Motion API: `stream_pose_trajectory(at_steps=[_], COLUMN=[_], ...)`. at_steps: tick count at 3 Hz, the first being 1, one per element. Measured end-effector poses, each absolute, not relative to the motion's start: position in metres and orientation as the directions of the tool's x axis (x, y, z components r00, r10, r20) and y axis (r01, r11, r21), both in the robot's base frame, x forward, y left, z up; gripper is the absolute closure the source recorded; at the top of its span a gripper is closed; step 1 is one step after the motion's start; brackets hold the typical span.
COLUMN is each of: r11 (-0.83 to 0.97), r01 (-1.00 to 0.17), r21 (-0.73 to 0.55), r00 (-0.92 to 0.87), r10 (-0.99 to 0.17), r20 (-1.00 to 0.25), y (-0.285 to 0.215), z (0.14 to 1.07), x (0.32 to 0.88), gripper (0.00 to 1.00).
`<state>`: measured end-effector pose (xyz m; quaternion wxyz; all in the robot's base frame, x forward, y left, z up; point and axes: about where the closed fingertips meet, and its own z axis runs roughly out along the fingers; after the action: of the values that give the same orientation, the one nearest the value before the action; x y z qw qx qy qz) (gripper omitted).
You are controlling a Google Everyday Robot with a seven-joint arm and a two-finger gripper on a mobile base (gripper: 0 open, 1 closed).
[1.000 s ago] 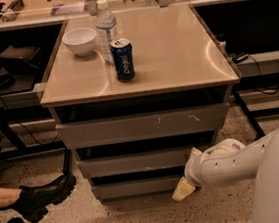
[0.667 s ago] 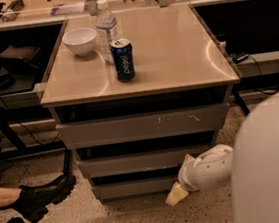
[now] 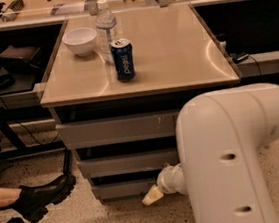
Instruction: Open bottom drawer
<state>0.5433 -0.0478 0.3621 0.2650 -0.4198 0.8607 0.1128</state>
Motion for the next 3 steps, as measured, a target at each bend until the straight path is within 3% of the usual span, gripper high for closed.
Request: stream_pose_trajectory(at_steps=[1, 3], r11=[0.650, 0.659], r01=[-0.760, -0.751], r21=[0.021, 0.041], r00=[-0.554, -0.576], r10=[-0.630, -0.624], r20=[-0.545, -0.528], y=[-0.030, -0.030], z=[0.302, 0.272], x=[0.550, 0.542], gripper=[0.00, 0.00])
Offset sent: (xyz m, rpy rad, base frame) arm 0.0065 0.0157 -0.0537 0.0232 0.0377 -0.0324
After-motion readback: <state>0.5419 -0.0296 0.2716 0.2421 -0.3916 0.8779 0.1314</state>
